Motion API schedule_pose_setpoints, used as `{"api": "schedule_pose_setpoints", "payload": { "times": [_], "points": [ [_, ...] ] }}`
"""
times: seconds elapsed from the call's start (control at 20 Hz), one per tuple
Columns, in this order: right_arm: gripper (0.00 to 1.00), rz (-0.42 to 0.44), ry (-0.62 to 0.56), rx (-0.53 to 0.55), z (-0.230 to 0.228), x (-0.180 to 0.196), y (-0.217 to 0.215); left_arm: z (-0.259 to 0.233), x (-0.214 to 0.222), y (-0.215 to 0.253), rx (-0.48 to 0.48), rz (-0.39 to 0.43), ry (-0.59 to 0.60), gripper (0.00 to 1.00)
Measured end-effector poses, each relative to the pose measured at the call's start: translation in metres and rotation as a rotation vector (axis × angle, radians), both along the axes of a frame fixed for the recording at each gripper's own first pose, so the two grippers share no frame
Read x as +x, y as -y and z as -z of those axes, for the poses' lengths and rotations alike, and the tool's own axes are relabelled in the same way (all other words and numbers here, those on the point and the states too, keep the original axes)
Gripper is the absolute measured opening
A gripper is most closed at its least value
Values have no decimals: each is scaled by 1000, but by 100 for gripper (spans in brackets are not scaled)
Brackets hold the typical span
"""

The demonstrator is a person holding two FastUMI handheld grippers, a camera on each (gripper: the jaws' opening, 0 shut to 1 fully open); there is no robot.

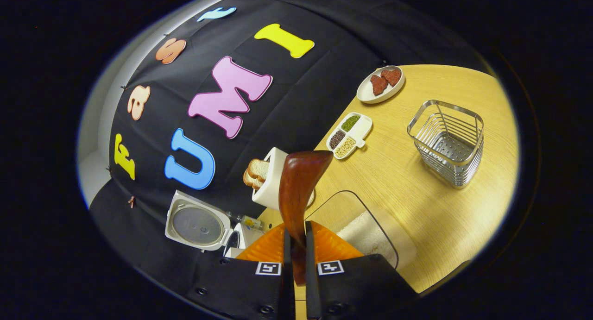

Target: Close the left gripper, press the button to open the rice cooker; take a wooden spoon from the chopstick holder with the right hand, scoop a spoonful of rice and pour it into the rice cooker, then put the wooden spoon back into the chopstick holder.

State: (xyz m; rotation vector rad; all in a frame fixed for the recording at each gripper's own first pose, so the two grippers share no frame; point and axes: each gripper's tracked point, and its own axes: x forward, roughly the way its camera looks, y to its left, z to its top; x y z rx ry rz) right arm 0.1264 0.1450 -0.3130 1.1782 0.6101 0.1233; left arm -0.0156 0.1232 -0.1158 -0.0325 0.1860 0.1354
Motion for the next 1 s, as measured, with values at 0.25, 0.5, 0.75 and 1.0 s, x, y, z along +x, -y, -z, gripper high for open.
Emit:
{"api": "schedule_pose_setpoints", "payload": {
  "times": [0.25, 0.5, 0.75, 1.0],
  "points": [
    [13, 39, 1, 65, -19, 1, 16, -1, -3, 3, 4, 5, -1, 94],
    [13, 67, 31, 116, -53, 1, 21, -3, -4, 7, 3, 13, 11, 94],
    [13, 43, 85, 158, -107, 9, 3, -4, -3, 11, -1, 20, 20, 94],
    [13, 8, 150, 255, -177, 26, -44, 4, -6, 8, -20, 13, 17, 94]
  ]
}}
